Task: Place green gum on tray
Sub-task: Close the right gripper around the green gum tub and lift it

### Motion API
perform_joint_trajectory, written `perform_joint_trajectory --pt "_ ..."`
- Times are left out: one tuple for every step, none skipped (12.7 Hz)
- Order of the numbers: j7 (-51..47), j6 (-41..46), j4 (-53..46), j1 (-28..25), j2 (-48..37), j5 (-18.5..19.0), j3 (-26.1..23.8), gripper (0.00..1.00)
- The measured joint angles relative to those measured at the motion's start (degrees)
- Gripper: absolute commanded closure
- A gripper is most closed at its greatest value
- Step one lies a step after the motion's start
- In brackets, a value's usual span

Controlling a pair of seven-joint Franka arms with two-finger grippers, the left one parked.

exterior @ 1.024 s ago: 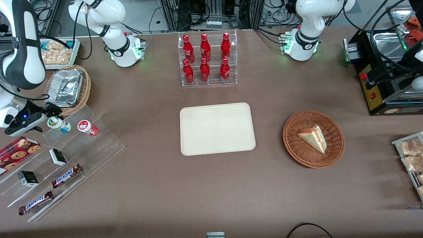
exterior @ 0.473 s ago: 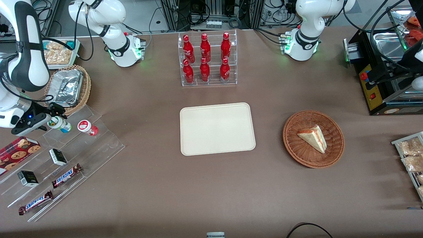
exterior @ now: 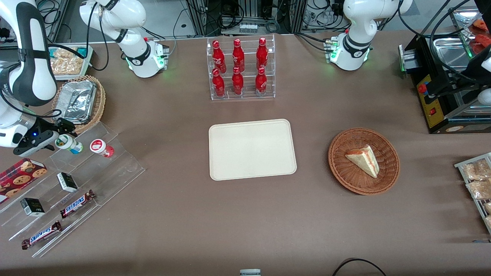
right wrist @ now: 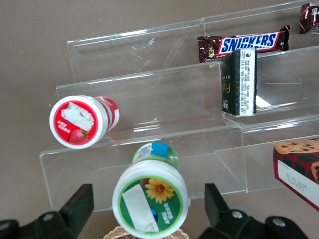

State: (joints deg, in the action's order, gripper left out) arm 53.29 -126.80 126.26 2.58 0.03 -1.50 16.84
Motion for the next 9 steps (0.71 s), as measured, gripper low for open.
perform_joint_trajectory --pt "0.2 0.0 0.0 0.0 0.0 0.0 0.0 0.81" --pt "0.6 0.0 0.0 0.0 0.0 0.0 0.0 1.0" --pt "1.0 -0.1 0.0 0.0 0.0 0.0 0.0 1.0" --pt "1.2 -0.2 0.0 0.0 0.0 0.0 0.0 1.0" --pt "1.3 -0.3 0.0 -0.1 0.0 0.0 0.0 1.0" --pt "1.3 -0.3 0.0 -0.1 0.0 0.0 0.0 1.0" --pt "1.3 -0.3 -0.1 -0.2 0.0 0.0 -0.1 1.0" --pt "1.3 -0.3 -0.3 -0.3 -0.1 0.0 -0.1 1.0" --pt "1.3 0.1 -1.0 -0.3 -0.1 0.0 -0.1 1.0"
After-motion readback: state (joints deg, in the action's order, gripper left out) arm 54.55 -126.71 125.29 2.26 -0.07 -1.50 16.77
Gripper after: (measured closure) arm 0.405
